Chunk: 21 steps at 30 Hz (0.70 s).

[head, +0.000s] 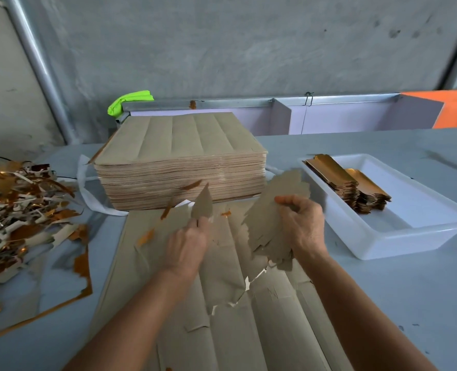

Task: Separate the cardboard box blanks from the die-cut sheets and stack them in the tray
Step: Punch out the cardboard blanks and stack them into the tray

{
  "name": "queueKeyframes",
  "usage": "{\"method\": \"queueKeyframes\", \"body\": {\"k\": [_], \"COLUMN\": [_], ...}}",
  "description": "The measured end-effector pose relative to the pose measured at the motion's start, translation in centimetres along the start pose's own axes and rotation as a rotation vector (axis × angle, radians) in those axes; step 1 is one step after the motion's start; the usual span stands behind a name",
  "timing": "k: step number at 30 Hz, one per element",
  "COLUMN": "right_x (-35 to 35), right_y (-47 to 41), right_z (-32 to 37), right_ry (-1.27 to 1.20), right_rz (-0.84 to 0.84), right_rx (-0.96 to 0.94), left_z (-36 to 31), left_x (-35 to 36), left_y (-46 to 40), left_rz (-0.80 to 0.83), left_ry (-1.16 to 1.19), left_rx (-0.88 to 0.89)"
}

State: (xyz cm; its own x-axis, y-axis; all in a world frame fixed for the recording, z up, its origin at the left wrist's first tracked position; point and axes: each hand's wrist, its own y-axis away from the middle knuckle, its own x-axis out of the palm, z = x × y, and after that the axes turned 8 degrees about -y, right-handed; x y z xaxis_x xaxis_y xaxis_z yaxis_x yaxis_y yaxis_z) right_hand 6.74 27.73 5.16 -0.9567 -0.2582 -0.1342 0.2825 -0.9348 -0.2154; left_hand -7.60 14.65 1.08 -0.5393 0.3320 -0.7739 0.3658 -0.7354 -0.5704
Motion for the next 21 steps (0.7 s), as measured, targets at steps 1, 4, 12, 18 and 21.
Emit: {"method": "queueKeyframes", "body": {"k": [1,4,12,18,21], "right_x": [-0.3,-0.7,1.6,2.5,2.5], "right_y": [-0.5,-1.7,-1.1,0.0,-0.3], "right_z": [0.8,3.1,3.4,0.2,-0.1], "right_ry": [0.046,0.276,0.372,0.354,0.433], "right_rz": [-0.016,-0.018,0.443,0.434,0.521], "right_rx": [-0.061,-0.259,0.083,0.238,0.148], "left_z": [0.1,-0.2,-2.1,-3.2,-2.5], "left_x": [-0.2,-0.7,-1.5,-0.8,1.2], "left_y": [0.4,1.8,4.0,4.4,4.0], "left_rz": [-0.093,-0.247,-0.329,-0.091,0.249], "left_ry": [0.034,0.149,0.277,0.513,0.541], "left_rx": [0.007,0.034,0.172,0.194,0.057]}}
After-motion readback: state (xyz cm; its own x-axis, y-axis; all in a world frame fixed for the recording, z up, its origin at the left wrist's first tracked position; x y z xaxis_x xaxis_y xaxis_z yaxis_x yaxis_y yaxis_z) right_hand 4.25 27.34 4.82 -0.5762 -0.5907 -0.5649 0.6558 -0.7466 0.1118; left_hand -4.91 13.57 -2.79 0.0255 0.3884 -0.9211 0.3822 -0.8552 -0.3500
